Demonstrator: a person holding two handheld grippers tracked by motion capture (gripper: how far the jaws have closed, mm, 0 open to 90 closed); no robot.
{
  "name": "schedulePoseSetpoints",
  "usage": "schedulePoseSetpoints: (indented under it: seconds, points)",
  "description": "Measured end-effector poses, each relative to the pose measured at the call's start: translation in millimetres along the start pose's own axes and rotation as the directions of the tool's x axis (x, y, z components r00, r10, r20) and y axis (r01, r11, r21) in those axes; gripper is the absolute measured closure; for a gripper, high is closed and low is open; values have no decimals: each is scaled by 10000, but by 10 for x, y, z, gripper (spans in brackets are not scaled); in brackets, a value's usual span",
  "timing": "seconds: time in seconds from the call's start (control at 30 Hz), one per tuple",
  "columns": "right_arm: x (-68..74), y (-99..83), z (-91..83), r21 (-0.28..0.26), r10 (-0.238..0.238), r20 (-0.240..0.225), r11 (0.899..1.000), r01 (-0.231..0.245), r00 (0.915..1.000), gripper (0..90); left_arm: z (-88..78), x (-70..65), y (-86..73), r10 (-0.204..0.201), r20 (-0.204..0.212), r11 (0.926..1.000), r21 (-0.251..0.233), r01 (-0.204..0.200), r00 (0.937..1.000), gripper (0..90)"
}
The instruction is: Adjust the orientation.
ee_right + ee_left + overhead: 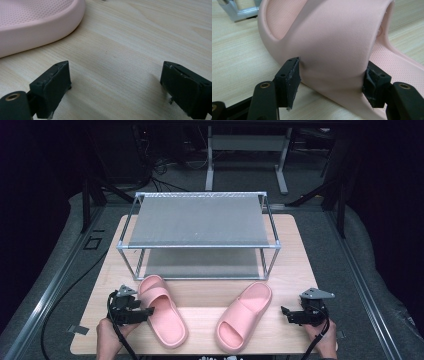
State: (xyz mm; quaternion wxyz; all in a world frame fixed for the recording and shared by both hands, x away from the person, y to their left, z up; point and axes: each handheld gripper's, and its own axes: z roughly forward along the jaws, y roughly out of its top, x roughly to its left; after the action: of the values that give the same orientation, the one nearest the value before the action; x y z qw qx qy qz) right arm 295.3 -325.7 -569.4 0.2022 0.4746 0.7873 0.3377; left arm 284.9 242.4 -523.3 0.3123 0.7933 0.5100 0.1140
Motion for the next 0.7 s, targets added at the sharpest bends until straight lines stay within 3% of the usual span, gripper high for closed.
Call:
schedulePoseSetpoints:
  seconds: [0.13,0.33,0.47,0.57,0.7]
  points:
    - [-4,-1,2,-41,4,-110,10000,-4,9999,92,-9,15,9,148,110,9998,109,-149,9998,396]
    - [-1,-1,1,-30,0,-48,10000,0,10000,92,-35,18,1,460,273,9989,38,-461,9986,523]
    - [-1,-1,1,-31,1,-47,10000,-1,10000,93,-30,32,29,751,312,9970,158,-756,9967,555]
    - [-1,-2,1,-32,3,-47,10000,-3,10000,93,-24,80,79,1027,450,9943,257,-1039,9937,600]
    - [0,-2,0,-31,7,-46,10000,-7,10000,93,-11,155,109,1031,704,9938,354,-1057,9922,642]
